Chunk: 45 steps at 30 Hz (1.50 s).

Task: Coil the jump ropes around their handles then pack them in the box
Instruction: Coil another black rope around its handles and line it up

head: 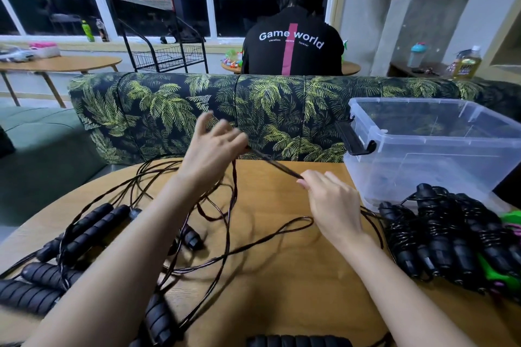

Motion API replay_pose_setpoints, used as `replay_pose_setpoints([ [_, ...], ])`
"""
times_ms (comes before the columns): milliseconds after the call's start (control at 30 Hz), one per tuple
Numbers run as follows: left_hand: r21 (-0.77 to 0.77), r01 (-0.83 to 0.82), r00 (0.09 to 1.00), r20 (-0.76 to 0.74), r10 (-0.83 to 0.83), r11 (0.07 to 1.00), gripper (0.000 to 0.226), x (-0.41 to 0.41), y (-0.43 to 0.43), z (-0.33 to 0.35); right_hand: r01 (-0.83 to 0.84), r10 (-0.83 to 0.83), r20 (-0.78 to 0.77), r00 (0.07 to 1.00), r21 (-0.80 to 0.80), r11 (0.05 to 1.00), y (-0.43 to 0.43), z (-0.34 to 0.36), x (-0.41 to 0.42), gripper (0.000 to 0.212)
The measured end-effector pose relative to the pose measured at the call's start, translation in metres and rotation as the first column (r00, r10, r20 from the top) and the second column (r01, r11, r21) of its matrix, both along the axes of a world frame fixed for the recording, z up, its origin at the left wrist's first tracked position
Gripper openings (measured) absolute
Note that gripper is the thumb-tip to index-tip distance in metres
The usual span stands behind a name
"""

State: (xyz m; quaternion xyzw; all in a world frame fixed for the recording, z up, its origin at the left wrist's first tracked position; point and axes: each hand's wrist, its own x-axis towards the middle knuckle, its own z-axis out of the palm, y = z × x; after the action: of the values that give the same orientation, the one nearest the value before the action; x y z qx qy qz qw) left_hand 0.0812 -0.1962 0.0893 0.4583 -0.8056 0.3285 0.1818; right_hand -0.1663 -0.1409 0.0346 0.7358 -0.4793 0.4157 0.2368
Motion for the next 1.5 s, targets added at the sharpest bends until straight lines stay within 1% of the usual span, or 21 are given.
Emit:
replay_pose_setpoints([
  [67, -0.094, -0.058, 0.998, -0.006, 0.057, 0.994, 0.018, 0.002, -0.003, 0.012, 0.043, -0.043, 0.024, 0.999, -0.007, 0.999, -0.004, 0.007, -0.001, 0.031],
  [100, -0.086, -0.066, 0.998, -0.007, 0.066, 0.994, 0.020, 0.002, -0.003, 0.013, 0.075, -0.075, 0.022, 0.997, 0.011, 0.997, -0.007, 0.006, -0.002, 0.031],
  [133, -0.035, -0.049, 0.999, 0.003, 0.049, 0.998, 0.018, 0.001, -0.003, 0.009, 0.112, -0.113, 0.004, 0.994, 0.056, 0.992, -0.009, 0.001, -0.004, 0.032],
  [200, 0.166, 0.007, 1.000, -0.012, -0.005, 0.986, 0.015, -0.002, -0.001, -0.009, 0.192, -0.183, -0.066, 0.981, 0.199, 0.961, -0.012, -0.018, -0.007, 0.031],
  [267, 0.374, 0.017, 0.993, -0.115, 0.028, 0.927, 0.021, -0.007, 0.005, -0.034, 0.239, -0.205, -0.147, 0.968, 0.277, 0.931, -0.014, -0.036, -0.007, 0.020],
  [300, 0.410, 0.033, 0.984, -0.172, 0.042, 0.911, 0.022, -0.009, 0.007, -0.045, 0.251, -0.203, -0.187, 0.961, 0.280, 0.927, -0.013, -0.040, -0.004, 0.022],
  [400, 0.389, 0.119, 0.952, -0.306, 0.006, 0.914, 0.019, -0.017, 0.010, -0.059, 0.206, -0.147, -0.295, 0.944, 0.180, 0.962, -0.010, -0.035, 0.012, 0.066],
  [467, 0.408, 0.188, 0.933, -0.357, -0.033, 0.894, 0.017, -0.019, 0.008, -0.062, 0.172, -0.128, -0.337, 0.933, 0.106, 0.979, -0.009, -0.028, 0.024, 0.074],
  [500, 0.436, 0.221, 0.923, -0.383, -0.043, 0.872, 0.017, -0.018, 0.007, -0.062, 0.157, -0.127, -0.328, 0.936, 0.065, 0.986, -0.010, -0.027, 0.028, 0.067],
  [567, 0.505, 0.287, 0.898, -0.437, -0.047, 0.814, 0.020, -0.010, 0.005, -0.063, 0.099, -0.092, -0.257, 0.962, 0.012, 0.995, -0.012, -0.027, 0.031, 0.038],
  [667, 0.567, 0.315, 0.909, -0.410, -0.071, 0.761, 0.034, 0.007, 0.005, -0.067, 0.019, -0.015, -0.128, 0.992, 0.031, 0.999, -0.010, -0.033, 0.021, 0.032],
  [767, 0.555, 0.248, 0.939, -0.338, -0.056, 0.794, 0.021, 0.017, 0.004, -0.071, 0.047, -0.042, -0.063, 0.997, 0.081, 0.996, -0.007, -0.036, 0.003, 0.033],
  [833, 0.506, 0.230, 0.943, -0.328, -0.061, 0.831, 0.011, 0.017, 0.000, -0.067, 0.059, -0.052, -0.080, 0.995, 0.097, 0.993, -0.004, -0.039, -0.004, 0.028],
  [933, 0.285, 0.318, 0.889, -0.420, -0.180, 0.904, 0.012, 0.007, -0.007, -0.042, 0.079, -0.067, -0.082, 0.994, 0.157, 0.984, 0.000, -0.041, -0.005, 0.022],
  [1033, 0.034, 0.406, 0.804, -0.489, -0.339, 0.913, 0.020, -0.021, -0.006, -0.005, 0.101, -0.106, 0.016, 0.994, 0.203, 0.974, -0.002, -0.036, -0.002, 0.022],
  [1133, -0.127, 0.436, 0.790, -0.420, -0.446, 0.891, 0.027, -0.030, -0.004, 0.011, 0.125, -0.152, 0.114, 0.982, 0.219, 0.968, -0.007, -0.027, -0.002, 0.011],
  [1200, -0.084, 0.436, 0.814, -0.388, -0.432, 0.896, 0.026, -0.023, -0.003, 0.003, 0.147, -0.177, 0.109, 0.978, 0.245, 0.958, -0.011, -0.026, -0.006, 0.014],
  [1300, 0.150, 0.409, 0.849, -0.425, -0.315, 0.900, 0.027, -0.010, 0.003, -0.024, 0.190, -0.198, -0.001, 0.980, 0.279, 0.941, -0.016, -0.033, -0.011, 0.018],
  [1400, 0.316, 0.350, 0.904, -0.362, -0.229, 0.882, 0.027, -0.013, 0.009, -0.054, 0.185, -0.142, -0.173, 0.975, 0.262, 0.947, -0.014, -0.035, 0.004, 0.058],
  [1433, 0.336, 0.353, 0.905, -0.361, -0.227, 0.873, 0.026, -0.018, 0.012, -0.059, 0.164, -0.110, -0.223, 0.969, 0.242, 0.956, -0.014, -0.036, 0.013, 0.063],
  [1500, 0.328, 0.374, 0.893, -0.380, -0.241, 0.868, 0.028, -0.025, 0.017, -0.069, 0.119, -0.064, -0.246, 0.967, 0.217, 0.969, -0.014, -0.039, 0.026, 0.049],
])
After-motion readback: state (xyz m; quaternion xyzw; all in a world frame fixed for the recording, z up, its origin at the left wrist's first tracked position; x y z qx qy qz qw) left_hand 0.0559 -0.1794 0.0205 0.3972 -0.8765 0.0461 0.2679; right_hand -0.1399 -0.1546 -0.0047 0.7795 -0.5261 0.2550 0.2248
